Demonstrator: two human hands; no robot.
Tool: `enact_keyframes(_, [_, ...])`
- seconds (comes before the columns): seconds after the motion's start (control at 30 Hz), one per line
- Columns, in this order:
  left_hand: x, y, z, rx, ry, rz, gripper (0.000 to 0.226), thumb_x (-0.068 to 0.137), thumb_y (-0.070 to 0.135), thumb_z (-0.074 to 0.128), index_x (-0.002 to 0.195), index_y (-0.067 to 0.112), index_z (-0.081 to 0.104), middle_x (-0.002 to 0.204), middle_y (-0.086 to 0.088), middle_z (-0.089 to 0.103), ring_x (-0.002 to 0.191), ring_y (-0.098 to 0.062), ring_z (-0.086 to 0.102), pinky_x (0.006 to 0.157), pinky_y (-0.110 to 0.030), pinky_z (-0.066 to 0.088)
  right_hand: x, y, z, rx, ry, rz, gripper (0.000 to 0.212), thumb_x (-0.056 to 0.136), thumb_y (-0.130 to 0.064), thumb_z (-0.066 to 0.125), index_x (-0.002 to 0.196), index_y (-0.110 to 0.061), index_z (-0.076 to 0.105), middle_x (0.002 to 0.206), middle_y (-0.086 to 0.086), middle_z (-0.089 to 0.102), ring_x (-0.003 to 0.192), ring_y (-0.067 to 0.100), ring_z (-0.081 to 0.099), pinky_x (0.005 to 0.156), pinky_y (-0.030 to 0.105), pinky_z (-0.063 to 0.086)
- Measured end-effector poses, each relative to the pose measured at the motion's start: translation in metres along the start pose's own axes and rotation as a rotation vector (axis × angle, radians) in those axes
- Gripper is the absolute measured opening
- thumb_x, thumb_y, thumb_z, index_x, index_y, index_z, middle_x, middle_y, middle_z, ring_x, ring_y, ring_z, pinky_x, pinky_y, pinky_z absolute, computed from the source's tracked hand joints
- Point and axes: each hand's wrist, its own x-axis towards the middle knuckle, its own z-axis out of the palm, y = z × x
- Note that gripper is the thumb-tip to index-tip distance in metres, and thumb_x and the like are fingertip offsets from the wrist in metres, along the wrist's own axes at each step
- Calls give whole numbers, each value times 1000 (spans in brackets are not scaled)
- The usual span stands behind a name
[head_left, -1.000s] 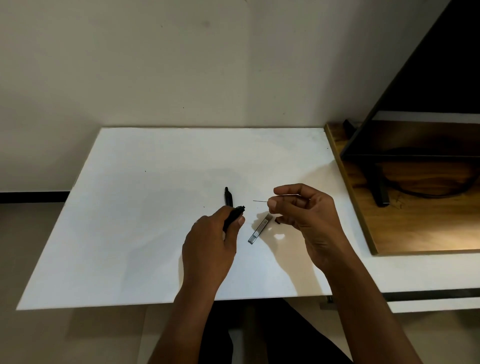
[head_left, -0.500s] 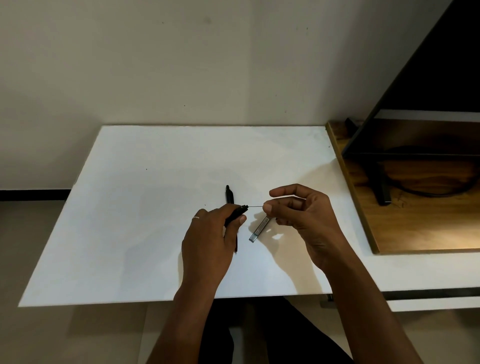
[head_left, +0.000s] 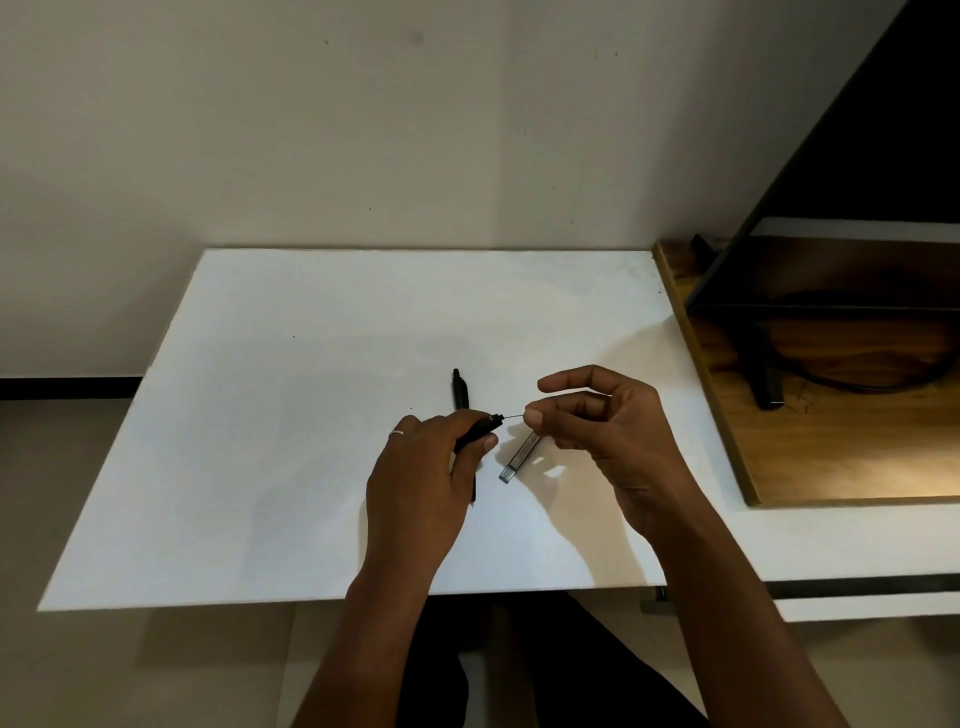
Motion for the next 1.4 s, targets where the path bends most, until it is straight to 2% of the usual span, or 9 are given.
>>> enact_keyframes(0.37, [3, -3, 5, -146, -56, 23, 23, 95, 40, 59, 113, 35, 72, 97, 13, 77, 90, -11, 67, 77, -30, 54, -1, 1, 10, 17, -37, -20, 33, 75, -11, 86, 105, -14, 73, 86, 7, 81, 80, 19, 77, 65, 18, 55])
enact_keyframes(0.53, [2, -4, 5, -263, -67, -9, 21, 93, 41, 63, 110, 34, 73, 88, 14, 77, 81, -5, 71, 73, -19, 53, -2, -2, 4, 1, -50, -54, 39, 73, -8, 86, 109, -17, 74, 94, 3, 81, 82, 16, 77, 61, 16, 53])
enact_keyframes(0.67, [2, -3, 6, -467, -68, -115, 19, 91, 30, 69, 108, 30, 76, 77, 16, 76, 72, -1, 71, 67, -10, 52, 1, -6, -22, 43, 212, -125, 27, 78, -4, 80, 101, -18, 76, 86, 3, 80, 75, 13, 74, 54, 17, 46])
enact_keyframes(0.8, [3, 1, 4, -637, -90, -176, 16, 94, 25, 66, 104, 31, 77, 76, 13, 74, 65, -11, 68, 56, -14, 52, 0, -2, -46, 27, 426, -122, 18, 78, -7, 81, 91, -18, 76, 82, 2, 78, 65, 9, 71, 51, 18, 45])
enact_keyframes(0.9, [4, 4, 1, -716, -98, -190, 16, 94, 28, 64, 104, 31, 77, 77, 16, 73, 71, -4, 69, 57, -11, 49, 1, 5, -54, -132, 490, -83, 15, 79, -6, 81, 89, -17, 77, 87, 3, 77, 62, 6, 70, 53, 14, 47])
enact_keyframes(1.03, [4, 7, 0, -755, -90, -181, 18, 95, 27, 62, 106, 27, 76, 73, 20, 72, 65, 1, 64, 55, -6, 44, 2, 15, -52, -502, 409, -7, 7, 82, -13, 81, 88, -16, 80, 83, -1, 78, 71, 14, 72, 67, 28, 54])
enact_keyframes(1.13, [4, 7, 0, -760, -88, -178, 18, 95, 27, 62, 106, 27, 76, 71, 18, 71, 61, 2, 62, 54, -6, 44, 2, 19, -43, -723, 356, 14, 5, 82, -22, 82, 86, -20, 81, 77, -7, 76, 69, 4, 67, 63, 21, 49])
enact_keyframes(1.23, [4, 7, 0, -758, -95, -191, 18, 94, 28, 63, 106, 28, 77, 74, 16, 72, 65, 0, 64, 56, -8, 46, 1, 21, -34, -818, 348, -5, 6, 81, -26, 82, 84, -20, 81, 77, -6, 75, 71, 6, 67, 59, 18, 44])
enact_keyframes(1.4, [3, 6, 2, -726, -106, -198, 17, 94, 30, 64, 104, 31, 77, 76, 15, 74, 65, -2, 66, 55, -10, 47, 3, 22, -23, -931, 383, 3, 7, 84, -24, 80, 87, -19, 79, 82, -2, 74, 74, 14, 66, 67, 24, 47])
